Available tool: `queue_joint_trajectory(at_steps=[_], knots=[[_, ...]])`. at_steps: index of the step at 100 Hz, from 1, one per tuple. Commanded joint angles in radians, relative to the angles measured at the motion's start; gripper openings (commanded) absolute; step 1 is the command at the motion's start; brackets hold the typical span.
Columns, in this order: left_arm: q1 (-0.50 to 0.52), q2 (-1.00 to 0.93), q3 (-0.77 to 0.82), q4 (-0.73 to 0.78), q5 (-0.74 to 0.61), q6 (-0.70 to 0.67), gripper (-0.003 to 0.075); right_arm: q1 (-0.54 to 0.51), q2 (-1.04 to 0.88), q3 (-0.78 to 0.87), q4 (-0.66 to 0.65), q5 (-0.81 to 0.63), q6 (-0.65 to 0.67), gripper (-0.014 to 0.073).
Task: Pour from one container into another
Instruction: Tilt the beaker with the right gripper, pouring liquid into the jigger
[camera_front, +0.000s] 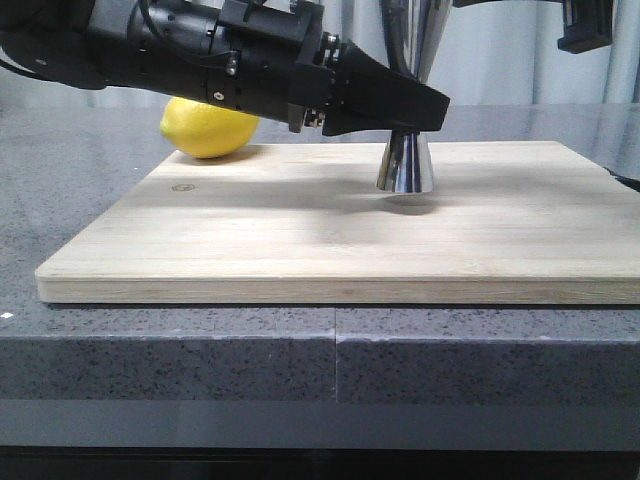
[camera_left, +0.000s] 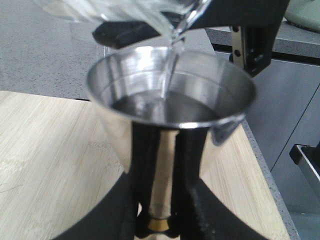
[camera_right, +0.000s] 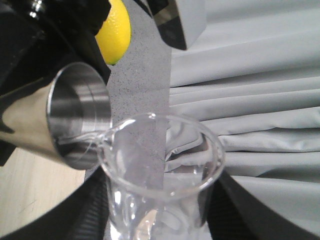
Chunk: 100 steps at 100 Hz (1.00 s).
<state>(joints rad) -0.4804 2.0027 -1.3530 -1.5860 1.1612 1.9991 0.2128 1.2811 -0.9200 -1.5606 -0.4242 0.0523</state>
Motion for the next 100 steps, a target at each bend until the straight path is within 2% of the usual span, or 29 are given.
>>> queue_joint_trajectory(at_steps=[1, 100], knots=[[-0.007, -0.069, -0.031, -0.074, 0.059, -0.008, -0.0021, 0.002, -0.035, -0.037, 0.019, 0.001, -0.002, 0.0293], [-0.007, -0.069, -0.031, -0.074, 0.059, -0.008, -0.0021, 0.002, -0.035, -0.037, -0.006, 0.01, -0.002, 0.0293]])
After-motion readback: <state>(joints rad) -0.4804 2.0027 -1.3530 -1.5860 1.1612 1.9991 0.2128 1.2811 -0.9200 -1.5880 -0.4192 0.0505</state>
